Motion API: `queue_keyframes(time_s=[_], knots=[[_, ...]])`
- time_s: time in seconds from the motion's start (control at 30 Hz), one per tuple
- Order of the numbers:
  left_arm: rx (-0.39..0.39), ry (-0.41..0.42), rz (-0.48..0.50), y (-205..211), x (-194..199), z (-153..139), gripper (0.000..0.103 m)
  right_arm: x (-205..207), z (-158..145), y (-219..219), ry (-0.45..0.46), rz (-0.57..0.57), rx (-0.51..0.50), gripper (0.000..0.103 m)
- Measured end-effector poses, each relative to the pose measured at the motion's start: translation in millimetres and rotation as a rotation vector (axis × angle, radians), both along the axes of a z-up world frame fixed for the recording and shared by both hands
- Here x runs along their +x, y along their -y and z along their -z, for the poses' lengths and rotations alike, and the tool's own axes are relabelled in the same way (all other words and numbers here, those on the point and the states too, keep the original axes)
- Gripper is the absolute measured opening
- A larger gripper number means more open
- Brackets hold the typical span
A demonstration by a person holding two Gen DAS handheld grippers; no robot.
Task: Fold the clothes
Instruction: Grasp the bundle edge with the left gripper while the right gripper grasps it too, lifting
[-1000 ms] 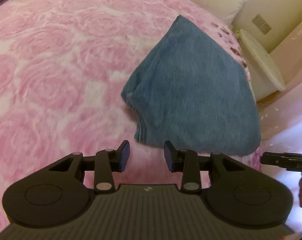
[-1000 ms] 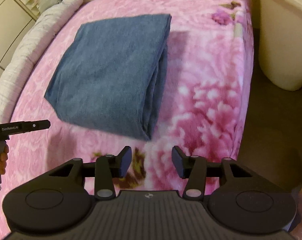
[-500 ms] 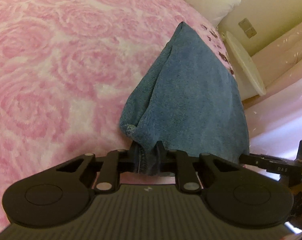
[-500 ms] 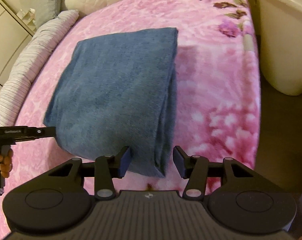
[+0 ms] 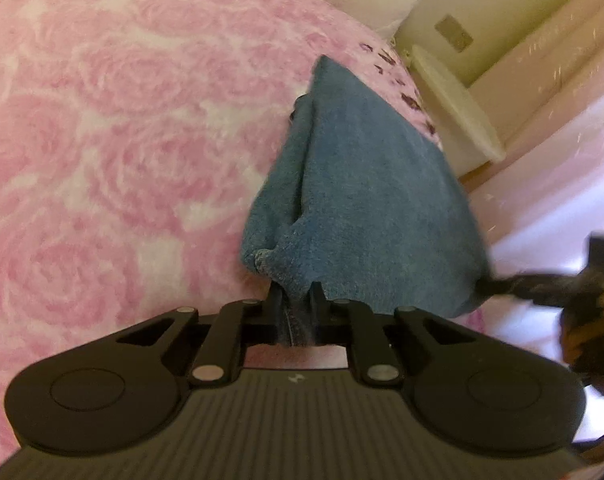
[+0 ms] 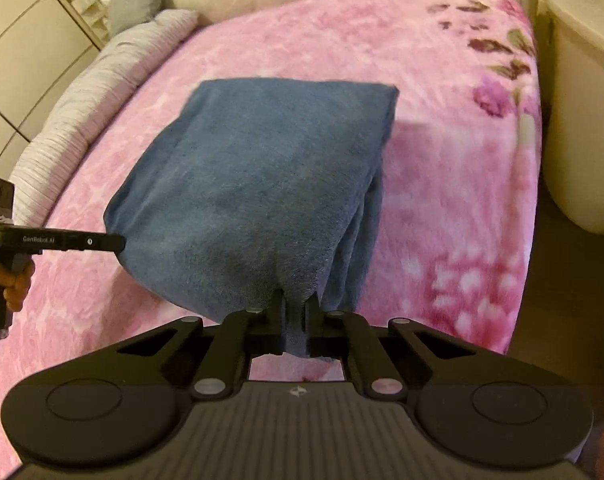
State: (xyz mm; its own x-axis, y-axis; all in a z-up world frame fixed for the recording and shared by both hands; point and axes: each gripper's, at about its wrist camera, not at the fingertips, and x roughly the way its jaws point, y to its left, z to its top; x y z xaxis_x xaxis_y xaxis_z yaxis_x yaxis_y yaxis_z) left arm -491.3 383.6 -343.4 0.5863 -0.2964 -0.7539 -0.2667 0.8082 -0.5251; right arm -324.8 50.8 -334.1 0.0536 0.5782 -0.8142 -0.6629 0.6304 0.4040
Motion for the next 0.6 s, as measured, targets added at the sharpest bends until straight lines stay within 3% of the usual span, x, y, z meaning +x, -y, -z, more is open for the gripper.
queue_keyframes(time_s=[0.07,0.17,0.27,0.33,0.37,0.43,0.53,0.6], knots=[[-0.013,-0.064,-0.034,-0.2,1.5,21.1,0.012,5.8,17.9,2.6,-0.066,0.022,-0.02,0.004],[0.025,-0.055,-0.089,3.9,-8.0,7.1,0.013,8.2,11.9,1.8,-0.08,0.041,-0.017,0.01],[0.064,-0.044,-0.144,8.0,-17.6,-7.2,0.011,13.2,-5.6,9.2,-0.029,0.064,-0.032,0.016],[0.161,-0.038,-0.184,10.8,-24.7,-28.3,0.01,17.3,-17.3,15.4,0.021,0.082,-0.043,0.023],[0.173,-0.022,-0.201,11.4,-26.8,-36.3,0.009,19.2,-22.6,17.1,0.046,0.091,-0.043,0.024],[0.134,0.031,-0.194,19.7,-22.6,-48.0,0.009,24.0,-30.1,16.2,0.069,0.1,-0.02,0.024],[0.186,0.012,-0.101,39.5,4.4,-46.2,0.011,25.5,-34.1,2.3,0.113,0.049,-0.002,0.025],[0.246,-0.051,-0.081,49.2,23.7,-33.6,0.011,23.7,-32.2,-12.1,0.164,-0.015,-0.013,0.025]])
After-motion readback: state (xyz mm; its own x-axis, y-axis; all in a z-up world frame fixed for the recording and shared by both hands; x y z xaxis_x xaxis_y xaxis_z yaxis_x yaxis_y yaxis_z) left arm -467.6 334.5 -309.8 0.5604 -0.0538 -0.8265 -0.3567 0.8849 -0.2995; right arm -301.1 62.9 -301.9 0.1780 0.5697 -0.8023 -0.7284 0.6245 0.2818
